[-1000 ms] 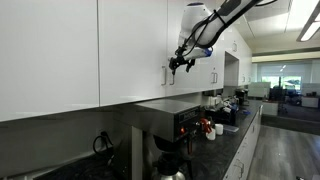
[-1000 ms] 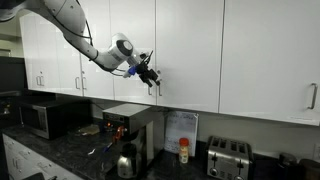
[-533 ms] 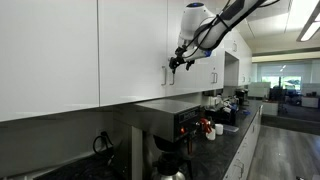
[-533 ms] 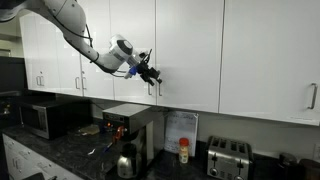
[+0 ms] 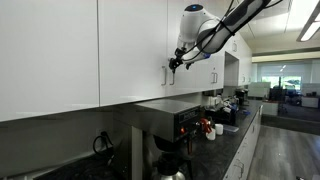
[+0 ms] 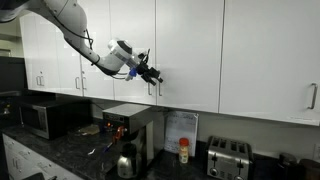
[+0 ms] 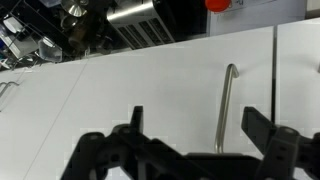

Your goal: Open the top right cabinet

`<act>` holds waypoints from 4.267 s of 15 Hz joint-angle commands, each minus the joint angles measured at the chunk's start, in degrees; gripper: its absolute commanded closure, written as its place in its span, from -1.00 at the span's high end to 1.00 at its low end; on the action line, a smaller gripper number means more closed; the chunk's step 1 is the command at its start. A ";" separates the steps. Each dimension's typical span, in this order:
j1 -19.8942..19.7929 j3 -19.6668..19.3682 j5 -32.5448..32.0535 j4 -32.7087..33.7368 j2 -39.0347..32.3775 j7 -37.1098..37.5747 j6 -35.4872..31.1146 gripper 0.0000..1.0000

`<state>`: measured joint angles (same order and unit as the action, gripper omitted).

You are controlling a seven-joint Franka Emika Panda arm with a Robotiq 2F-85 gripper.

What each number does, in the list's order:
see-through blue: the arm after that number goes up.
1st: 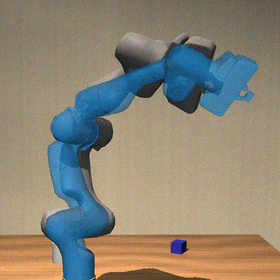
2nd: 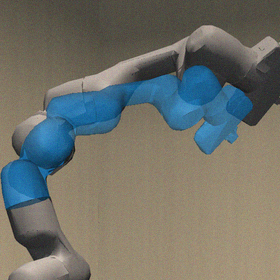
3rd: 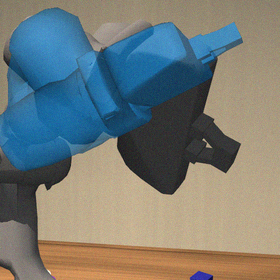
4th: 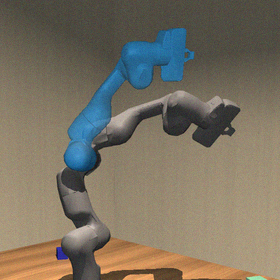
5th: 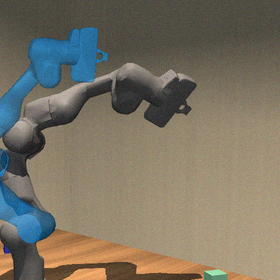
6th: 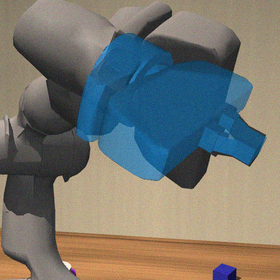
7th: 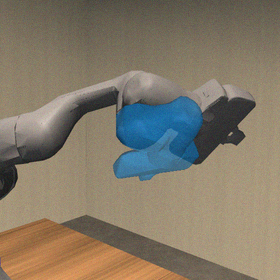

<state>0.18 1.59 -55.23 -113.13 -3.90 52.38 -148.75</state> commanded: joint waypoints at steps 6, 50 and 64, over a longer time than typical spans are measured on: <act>0.16 -0.59 -12.17 4.48 -5.84 11.44 -1.45 1.00; 1.42 -0.93 -16.23 -2.06 4.13 6.68 15.78 1.00; 0.21 -2.60 -13.32 -6.69 9.28 4.03 16.38 1.00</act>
<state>2.89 0.45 -69.02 -117.99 1.98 58.90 -134.67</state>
